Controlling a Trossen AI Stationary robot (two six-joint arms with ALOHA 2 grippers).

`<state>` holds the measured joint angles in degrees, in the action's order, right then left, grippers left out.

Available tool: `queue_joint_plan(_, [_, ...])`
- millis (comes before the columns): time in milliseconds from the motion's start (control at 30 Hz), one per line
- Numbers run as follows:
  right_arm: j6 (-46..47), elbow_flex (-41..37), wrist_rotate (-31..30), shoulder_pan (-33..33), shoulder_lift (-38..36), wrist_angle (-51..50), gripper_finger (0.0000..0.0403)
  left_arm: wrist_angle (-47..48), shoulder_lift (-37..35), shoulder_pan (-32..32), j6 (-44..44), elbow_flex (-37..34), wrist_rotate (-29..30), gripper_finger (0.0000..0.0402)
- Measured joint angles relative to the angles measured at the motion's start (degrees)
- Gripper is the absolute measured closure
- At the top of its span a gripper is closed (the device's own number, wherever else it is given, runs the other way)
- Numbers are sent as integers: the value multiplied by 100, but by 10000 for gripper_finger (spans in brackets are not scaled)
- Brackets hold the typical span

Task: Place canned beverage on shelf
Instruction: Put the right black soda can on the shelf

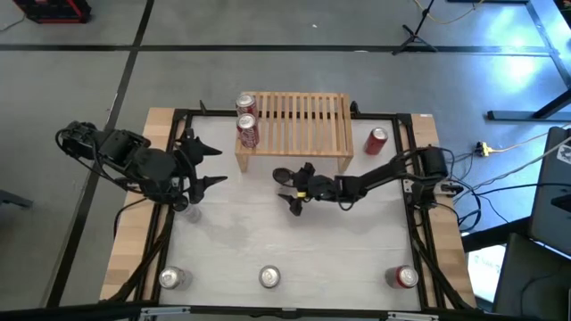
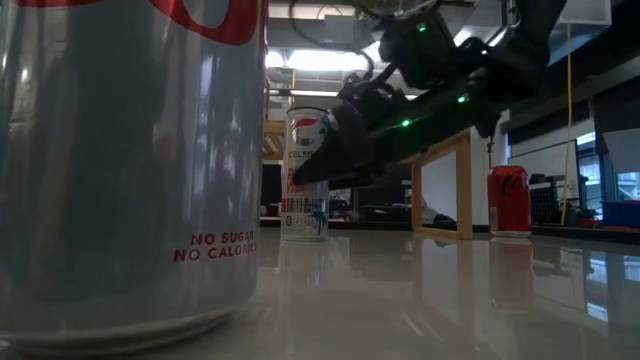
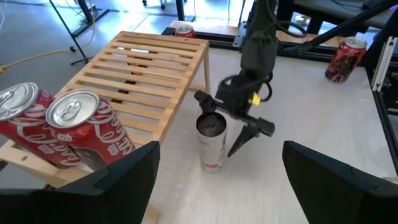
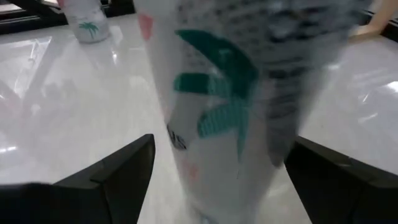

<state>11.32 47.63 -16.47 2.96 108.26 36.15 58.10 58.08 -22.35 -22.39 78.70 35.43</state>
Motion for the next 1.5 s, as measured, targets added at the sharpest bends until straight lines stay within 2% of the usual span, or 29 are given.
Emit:
queue_joint_plan(133, [13, 337, -44, -10, 151, 46, 70, 51, 1, 0, 0, 0, -3, 73])
queue_joint_plan(200, [11, 425, -31, -2, 156, -106, 85, 38, 1, -2, -11, 0, -7, 73])
queue_joint_plan(367, [66, 563, 120, 2, -24, -538, 186, 2, -43, 0, -20, 0, -164, 73])
queue_joint_plan(500, [170, 870, 381, 12, -355, -1235, 188, -83, -145, -6, -23, 0, -367, 73])
queue_joint_plan(667, [40, 1741, 410, 131, -718, -2271, 188, -139, -366, -15, -4, 1, -589, 73])
queue_joint_plan(933, [-108, 4188, 391, -311, -826, -5004, 188, -163, -642, -15, 5, 2, -619, 73])
queue_joint_plan(1067, [-343, 5026, 167, -767, -837, -5633, 188, -161, -649, -15, 179, 2, -600, 73])
queue_joint_plan(1167, [-458, 5322, 554, -1266, -837, -5835, 188, -190, -647, -15, 298, 2, -597, 73])
queue_joint_plan(1300, [-537, 5260, 1095, -1941, -766, -5778, 188, -229, -646, -15, 396, 2, -543, 73])
queue_joint_plan(1500, [-573, 5095, 1709, -2386, -387, -5116, 188, -246, -647, -15, 368, 2, -219, 73])
